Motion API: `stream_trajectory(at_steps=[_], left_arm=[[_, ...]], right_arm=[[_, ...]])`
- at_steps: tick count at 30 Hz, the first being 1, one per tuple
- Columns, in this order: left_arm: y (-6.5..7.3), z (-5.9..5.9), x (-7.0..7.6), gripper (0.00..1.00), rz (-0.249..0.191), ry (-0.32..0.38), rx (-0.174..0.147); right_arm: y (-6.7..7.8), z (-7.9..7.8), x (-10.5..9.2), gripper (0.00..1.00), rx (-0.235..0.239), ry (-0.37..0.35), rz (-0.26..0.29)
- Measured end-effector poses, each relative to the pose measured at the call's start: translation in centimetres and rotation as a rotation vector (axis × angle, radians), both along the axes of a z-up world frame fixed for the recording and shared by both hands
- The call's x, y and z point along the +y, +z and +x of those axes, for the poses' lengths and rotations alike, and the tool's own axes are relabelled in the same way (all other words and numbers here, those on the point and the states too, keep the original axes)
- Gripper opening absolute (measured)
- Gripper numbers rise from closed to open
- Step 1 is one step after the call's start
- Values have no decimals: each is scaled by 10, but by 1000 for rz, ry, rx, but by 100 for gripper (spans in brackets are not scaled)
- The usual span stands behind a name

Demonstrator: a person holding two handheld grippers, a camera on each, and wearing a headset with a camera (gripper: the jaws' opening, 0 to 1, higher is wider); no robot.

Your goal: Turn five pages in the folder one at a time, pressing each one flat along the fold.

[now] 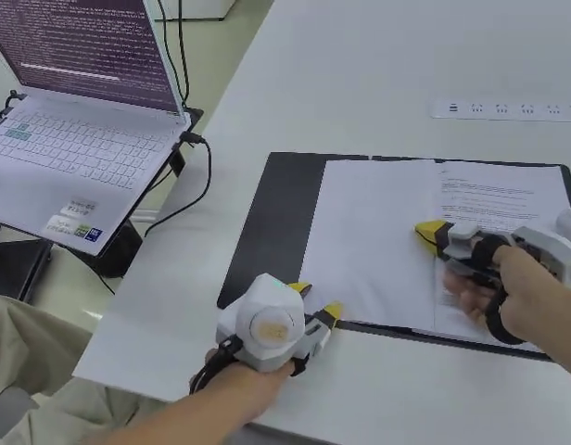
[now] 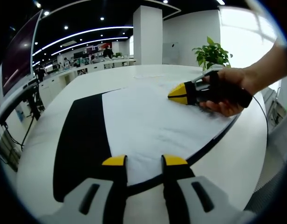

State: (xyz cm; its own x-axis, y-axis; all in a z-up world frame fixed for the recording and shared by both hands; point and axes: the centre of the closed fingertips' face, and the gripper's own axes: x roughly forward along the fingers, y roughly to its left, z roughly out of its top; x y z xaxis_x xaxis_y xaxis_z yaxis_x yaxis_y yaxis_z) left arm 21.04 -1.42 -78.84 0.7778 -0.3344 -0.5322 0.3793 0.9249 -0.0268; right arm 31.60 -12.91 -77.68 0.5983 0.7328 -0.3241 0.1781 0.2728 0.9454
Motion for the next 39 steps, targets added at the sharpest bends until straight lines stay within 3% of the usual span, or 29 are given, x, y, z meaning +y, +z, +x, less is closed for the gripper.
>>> stream_trajectory(at_steps=[21,39], left_arm=[[0,0,-1,28,-6,5,0],[0,1,-3,28,-9,9,1]], right_arm=[[-4,-65,4,0,16,91,-18],[-8,-115,1,0,52,133,21]])
